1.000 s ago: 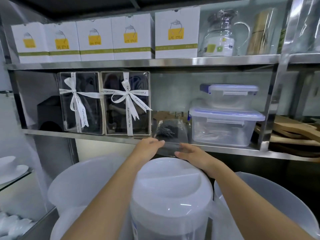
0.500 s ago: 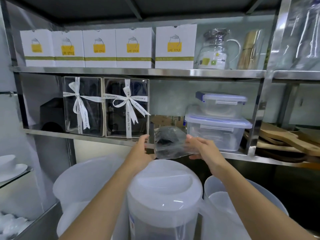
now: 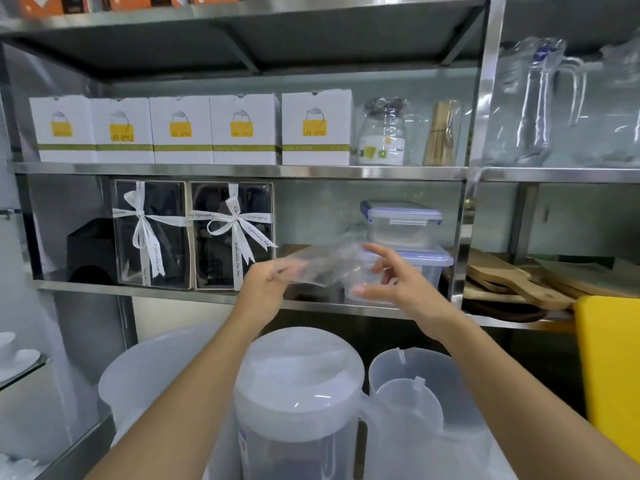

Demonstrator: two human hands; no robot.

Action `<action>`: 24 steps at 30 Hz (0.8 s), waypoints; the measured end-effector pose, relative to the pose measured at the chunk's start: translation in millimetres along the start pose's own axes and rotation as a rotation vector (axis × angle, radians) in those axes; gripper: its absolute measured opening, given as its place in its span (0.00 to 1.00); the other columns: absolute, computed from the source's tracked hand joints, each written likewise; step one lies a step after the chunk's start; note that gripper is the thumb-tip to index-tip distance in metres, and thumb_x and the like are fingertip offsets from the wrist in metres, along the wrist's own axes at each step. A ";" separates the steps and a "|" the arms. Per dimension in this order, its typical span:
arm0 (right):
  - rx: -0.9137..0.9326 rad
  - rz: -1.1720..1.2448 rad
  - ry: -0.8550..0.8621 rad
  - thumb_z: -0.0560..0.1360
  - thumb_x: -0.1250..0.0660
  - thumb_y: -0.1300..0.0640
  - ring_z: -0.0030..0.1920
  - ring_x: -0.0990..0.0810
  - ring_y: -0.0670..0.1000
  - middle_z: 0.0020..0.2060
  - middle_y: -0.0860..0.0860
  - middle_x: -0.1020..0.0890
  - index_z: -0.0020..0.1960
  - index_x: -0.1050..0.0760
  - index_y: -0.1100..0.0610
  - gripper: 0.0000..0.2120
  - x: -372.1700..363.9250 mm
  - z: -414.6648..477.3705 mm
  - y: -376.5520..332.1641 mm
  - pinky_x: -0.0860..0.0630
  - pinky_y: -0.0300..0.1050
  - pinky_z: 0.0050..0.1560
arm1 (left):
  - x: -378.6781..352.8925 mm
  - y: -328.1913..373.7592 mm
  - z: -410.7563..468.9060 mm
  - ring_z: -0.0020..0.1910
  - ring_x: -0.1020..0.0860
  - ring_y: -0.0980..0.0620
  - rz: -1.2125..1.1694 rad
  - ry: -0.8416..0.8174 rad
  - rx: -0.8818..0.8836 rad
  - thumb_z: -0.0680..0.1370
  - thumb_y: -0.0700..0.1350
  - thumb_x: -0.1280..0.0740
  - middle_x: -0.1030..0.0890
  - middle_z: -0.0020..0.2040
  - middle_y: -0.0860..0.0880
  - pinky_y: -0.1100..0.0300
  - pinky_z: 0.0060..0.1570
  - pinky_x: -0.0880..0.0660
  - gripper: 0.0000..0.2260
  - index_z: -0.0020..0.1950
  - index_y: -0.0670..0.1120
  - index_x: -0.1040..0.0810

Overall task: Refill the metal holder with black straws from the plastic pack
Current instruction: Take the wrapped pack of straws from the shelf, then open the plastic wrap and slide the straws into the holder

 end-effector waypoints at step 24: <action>0.140 0.258 0.411 0.72 0.30 0.61 0.35 0.21 0.52 0.34 0.53 0.21 0.38 0.25 0.58 0.05 65.7 -144.9 -163.5 0.22 0.46 0.35 | -14.8 199.1 -91.1 0.42 0.17 0.49 -0.533 -0.156 0.054 0.70 0.39 0.28 0.17 0.49 0.41 0.55 0.51 0.22 0.13 0.53 0.44 0.23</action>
Point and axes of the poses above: each hand's wrist, its own z-axis towards the middle knuckle, its own x-axis out of the back of the hand, y = z × x, the point moved 7 cm from there along z, towards the middle knuckle
